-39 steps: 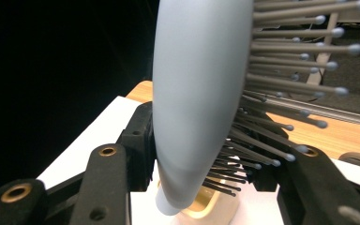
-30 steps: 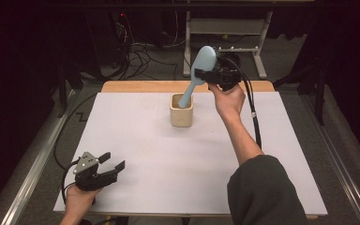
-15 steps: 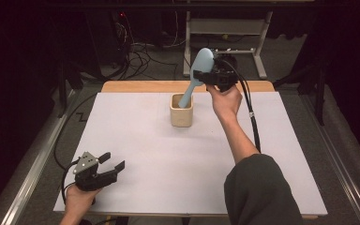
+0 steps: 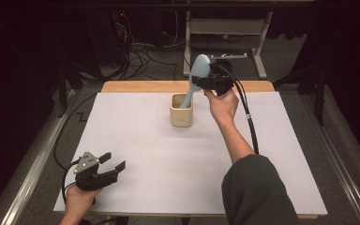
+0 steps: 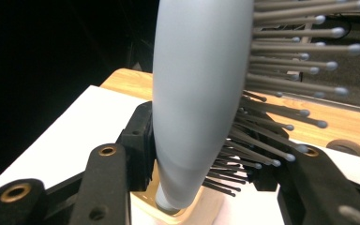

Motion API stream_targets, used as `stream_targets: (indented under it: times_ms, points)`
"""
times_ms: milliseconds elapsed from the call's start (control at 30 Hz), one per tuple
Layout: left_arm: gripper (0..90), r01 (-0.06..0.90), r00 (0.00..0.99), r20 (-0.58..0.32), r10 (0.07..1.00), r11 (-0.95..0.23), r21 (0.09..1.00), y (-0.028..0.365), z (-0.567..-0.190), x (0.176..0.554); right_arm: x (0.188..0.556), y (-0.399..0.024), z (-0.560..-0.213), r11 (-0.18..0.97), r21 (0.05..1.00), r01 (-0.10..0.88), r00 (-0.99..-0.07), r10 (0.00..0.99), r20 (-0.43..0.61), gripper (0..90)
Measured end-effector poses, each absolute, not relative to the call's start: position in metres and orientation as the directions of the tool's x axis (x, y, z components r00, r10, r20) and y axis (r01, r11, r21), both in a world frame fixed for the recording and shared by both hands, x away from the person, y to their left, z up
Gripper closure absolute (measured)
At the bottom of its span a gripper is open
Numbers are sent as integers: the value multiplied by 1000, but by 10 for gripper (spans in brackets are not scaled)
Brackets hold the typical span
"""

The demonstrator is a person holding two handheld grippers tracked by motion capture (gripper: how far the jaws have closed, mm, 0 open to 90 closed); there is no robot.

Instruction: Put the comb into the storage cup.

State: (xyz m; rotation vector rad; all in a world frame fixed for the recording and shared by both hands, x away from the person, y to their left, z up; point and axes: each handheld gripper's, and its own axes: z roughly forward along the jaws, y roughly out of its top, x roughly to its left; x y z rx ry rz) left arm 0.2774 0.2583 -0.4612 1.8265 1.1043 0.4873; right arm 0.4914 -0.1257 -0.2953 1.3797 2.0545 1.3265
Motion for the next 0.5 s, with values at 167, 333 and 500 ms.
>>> stream_targets:
  times_ms: [167,333,500]
  points:
    - [311,484,519,-118,847,-177,857,258,-461,277,492,-122,-300,107,830,548,-474,857,203,529]
    - [310,484,520,-119,846,-177,857,258,-461,278,493,-119,-306,114,822,557,-468,861,199,528]
    - [311,487,523,-125,843,-175,856,258,-462,278,495,-117,-312,120,816,565,-463,865,194,525]
